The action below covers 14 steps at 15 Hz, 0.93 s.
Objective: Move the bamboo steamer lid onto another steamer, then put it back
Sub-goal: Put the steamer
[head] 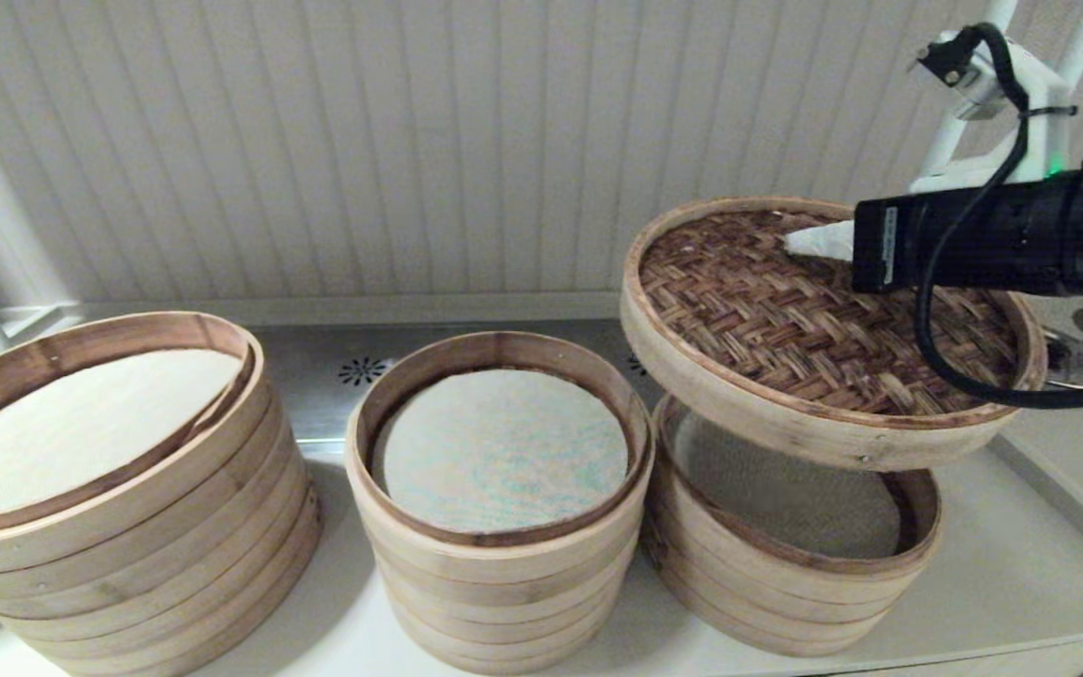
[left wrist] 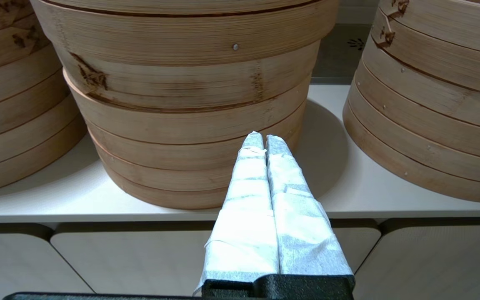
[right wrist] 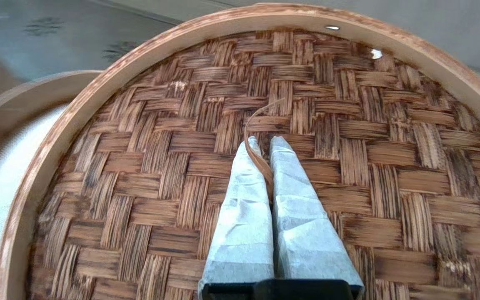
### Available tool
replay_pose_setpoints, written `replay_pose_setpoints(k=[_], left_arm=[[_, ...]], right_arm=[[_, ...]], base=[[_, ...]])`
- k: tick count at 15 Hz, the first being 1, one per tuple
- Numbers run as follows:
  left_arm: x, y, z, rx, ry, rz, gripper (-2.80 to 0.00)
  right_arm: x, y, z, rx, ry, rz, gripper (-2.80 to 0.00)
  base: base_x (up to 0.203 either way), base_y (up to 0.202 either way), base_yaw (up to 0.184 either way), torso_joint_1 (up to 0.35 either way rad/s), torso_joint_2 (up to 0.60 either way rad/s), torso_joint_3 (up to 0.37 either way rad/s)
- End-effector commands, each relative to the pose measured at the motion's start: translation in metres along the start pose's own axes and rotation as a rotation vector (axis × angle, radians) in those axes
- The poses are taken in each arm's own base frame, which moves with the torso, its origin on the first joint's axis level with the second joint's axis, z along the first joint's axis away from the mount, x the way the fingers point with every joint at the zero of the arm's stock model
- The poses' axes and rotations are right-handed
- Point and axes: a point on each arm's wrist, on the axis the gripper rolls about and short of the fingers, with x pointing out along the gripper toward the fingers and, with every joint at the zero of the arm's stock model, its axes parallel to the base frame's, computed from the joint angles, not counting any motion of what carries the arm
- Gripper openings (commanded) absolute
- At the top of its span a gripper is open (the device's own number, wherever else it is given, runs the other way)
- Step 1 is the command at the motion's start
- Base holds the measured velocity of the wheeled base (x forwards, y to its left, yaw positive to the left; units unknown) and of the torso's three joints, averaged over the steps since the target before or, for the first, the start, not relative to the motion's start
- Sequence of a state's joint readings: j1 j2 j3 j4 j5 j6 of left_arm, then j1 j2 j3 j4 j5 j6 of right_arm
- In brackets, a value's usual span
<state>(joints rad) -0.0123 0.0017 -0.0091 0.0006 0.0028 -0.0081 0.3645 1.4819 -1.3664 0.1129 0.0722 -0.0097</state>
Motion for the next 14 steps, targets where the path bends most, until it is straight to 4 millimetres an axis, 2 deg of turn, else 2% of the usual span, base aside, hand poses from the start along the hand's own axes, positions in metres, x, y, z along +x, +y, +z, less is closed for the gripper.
replay_pose_setpoints(k=[1, 5, 7, 9, 14], left_arm=[[0.0, 0.0, 0.0, 0.0, -0.001, 0.0, -2.8], [0.0, 0.0, 0.0, 0.0, 0.001, 0.0, -2.8], [0.0, 0.0, 0.0, 0.0, -0.001, 0.0, -2.8], [0.0, 0.0, 0.0, 0.0, -0.001, 0.0, -2.8], [0.0, 0.0, 0.0, 0.0, 0.0, 0.0, -2.8]], right_arm=[[0.013, 0.018, 0.003, -0.014, 0.009, 0.053, -2.8], [0.039, 0.057, 0.003, -0.045, 0.037, 0.142, -2.8], [0.061, 0.078, -0.006, -0.06, 0.086, 0.187, -2.8], [0.08, 0.096, -0.006, -0.075, 0.086, 0.183, -2.8], [0.111, 0.123, -0.002, -0.097, 0.076, 0.2, -2.8]], base=[[0.0, 0.0, 0.0, 0.0, 0.0, 0.0], [0.0, 0.0, 0.0, 0.0, 0.0, 0.0], [0.0, 0.0, 0.0, 0.0, 0.0, 0.0], [0.0, 0.0, 0.0, 0.0, 0.0, 0.0], [0.0, 0.0, 0.0, 0.0, 0.0, 0.0]])
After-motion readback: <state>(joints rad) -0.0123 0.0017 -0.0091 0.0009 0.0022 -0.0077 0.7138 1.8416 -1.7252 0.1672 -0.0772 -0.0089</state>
